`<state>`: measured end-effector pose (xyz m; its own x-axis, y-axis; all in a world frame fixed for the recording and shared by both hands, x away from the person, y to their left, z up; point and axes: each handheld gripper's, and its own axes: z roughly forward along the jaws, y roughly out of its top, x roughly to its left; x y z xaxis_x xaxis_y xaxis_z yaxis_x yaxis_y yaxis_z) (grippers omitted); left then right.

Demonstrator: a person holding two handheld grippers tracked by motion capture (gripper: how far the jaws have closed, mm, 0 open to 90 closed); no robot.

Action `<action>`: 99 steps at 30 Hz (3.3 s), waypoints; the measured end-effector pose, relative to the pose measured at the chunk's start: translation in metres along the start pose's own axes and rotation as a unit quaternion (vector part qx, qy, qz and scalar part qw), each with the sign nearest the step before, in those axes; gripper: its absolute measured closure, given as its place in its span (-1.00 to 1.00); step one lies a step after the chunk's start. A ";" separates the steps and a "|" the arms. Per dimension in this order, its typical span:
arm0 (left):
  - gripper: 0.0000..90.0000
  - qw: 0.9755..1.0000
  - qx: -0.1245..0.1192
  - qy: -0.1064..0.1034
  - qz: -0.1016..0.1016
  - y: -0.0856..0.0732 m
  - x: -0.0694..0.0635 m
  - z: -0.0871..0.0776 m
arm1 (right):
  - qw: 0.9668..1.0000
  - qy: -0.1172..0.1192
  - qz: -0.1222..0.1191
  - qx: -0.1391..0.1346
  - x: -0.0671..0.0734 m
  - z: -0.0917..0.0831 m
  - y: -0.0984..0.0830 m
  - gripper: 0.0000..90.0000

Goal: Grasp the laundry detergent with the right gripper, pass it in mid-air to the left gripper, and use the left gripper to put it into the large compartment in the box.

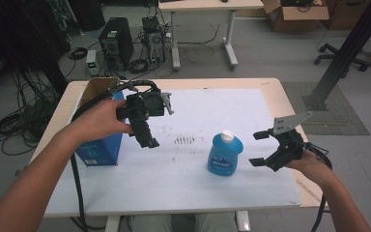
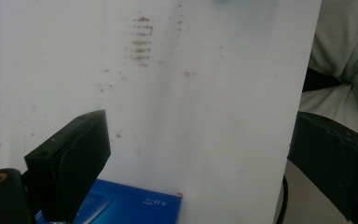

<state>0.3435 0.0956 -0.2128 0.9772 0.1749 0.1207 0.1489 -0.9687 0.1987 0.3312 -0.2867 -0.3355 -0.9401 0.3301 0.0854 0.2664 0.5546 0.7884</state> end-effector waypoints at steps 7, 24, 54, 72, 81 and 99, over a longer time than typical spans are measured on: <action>-0.87 1.000 0.000 -0.001 -0.002 0.000 0.001 0.001 | 1.000 -0.001 0.003 -0.027 0.000 0.007 -0.011 -0.91; -0.87 1.000 0.005 -0.004 -0.002 0.001 0.002 0.003 | 0.998 0.005 0.009 -0.060 -0.001 0.032 -0.024 -0.91; -0.87 1.000 0.009 -0.008 0.000 0.004 0.002 0.008 | 0.996 0.017 0.010 -0.086 0.001 0.068 -0.028 -0.91; -0.87 1.000 0.012 -0.009 -0.001 0.006 0.002 0.009 | 0.995 0.021 0.008 -0.100 0.001 0.083 -0.024 -0.89; -0.87 1.000 0.012 -0.010 -0.001 0.007 0.003 0.010 | 0.995 0.018 0.004 -0.100 0.002 0.086 -0.024 -0.83; -0.87 1.000 0.012 -0.008 -0.001 0.006 0.002 0.010 | 0.994 0.024 0.001 -0.106 0.002 0.086 -0.024 -0.60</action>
<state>0.3481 0.0885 -0.2208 0.9793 0.1733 0.1042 0.1534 -0.9724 0.1755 0.3418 -0.2332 -0.4067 -0.9501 0.2915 0.1111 0.2214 0.3790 0.8985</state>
